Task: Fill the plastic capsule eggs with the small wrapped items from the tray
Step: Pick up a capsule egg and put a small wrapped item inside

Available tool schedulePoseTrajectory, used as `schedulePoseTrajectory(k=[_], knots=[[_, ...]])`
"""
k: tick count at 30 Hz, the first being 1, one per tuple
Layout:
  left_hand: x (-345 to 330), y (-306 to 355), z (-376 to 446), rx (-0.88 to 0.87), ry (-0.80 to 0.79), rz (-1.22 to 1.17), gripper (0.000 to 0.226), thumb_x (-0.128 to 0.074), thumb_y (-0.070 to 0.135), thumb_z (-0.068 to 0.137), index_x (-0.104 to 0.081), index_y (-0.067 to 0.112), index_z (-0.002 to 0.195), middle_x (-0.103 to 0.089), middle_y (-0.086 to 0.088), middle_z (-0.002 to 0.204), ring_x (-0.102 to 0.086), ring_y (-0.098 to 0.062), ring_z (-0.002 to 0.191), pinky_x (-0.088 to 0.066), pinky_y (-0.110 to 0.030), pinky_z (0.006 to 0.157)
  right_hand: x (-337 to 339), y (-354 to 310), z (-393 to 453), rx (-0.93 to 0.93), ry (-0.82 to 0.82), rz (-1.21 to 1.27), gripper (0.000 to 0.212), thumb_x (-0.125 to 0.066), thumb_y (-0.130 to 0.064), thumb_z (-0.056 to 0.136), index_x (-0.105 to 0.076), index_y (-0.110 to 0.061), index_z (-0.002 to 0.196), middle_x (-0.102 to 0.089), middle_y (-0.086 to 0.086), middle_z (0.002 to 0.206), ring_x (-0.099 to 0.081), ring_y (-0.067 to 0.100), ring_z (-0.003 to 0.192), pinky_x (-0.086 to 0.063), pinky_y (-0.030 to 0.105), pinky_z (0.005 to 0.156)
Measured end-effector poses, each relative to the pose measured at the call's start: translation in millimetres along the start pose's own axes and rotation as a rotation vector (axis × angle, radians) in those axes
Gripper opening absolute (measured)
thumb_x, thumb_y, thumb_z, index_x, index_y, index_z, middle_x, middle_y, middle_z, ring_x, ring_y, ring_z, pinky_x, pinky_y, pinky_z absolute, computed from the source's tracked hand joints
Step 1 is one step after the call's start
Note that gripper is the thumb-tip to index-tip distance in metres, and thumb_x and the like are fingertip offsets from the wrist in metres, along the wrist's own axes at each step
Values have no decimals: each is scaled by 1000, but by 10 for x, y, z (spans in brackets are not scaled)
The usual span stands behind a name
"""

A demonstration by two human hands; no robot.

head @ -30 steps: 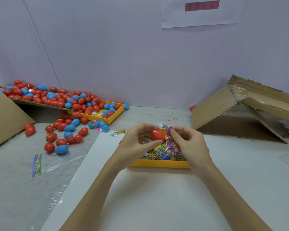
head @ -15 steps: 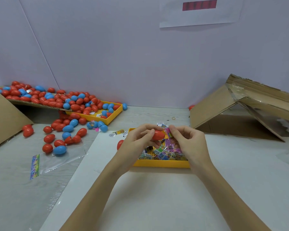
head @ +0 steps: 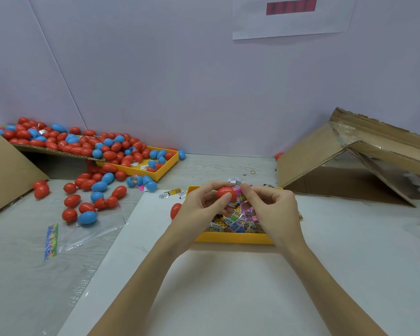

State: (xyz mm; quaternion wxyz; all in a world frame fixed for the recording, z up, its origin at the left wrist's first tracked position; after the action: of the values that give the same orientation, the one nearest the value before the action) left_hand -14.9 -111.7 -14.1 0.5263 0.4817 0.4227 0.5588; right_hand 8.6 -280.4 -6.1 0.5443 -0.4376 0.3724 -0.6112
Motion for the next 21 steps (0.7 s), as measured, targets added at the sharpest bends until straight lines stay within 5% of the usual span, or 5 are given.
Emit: schedulePoseTrajectory(k=[9,21], knots=[[-6,45,-6,-69,51,122,33,-68,27,95,-63,17,127,-74,-4,97,-71,-13,75,-57,-21,70,-121,92,-42,-106,-19,248,13,-77,-23,88,-80,-22,101,-80,-4,90,-76,12,86,-58,19,72],[39,101,-3,-127,60,161,38,-69,46,84,-62,18,108,-72,-2,84,-65,-13,67,-56,-23,63,-133,31,-80,-184,-26,371,18,-75,-21,88,-79,-18,106,-80,0,94,-74,9,85,-56,18,72]])
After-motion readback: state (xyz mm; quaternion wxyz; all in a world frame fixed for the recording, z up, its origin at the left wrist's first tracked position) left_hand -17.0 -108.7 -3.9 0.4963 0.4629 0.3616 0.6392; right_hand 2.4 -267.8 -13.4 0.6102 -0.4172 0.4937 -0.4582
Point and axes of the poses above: each hand's wrist, its own z-axis towards the middle knuckle, its own x-axis out of the back of the hand, y = z × x, the point moved 7 cm from there along z, towards the middle knuckle
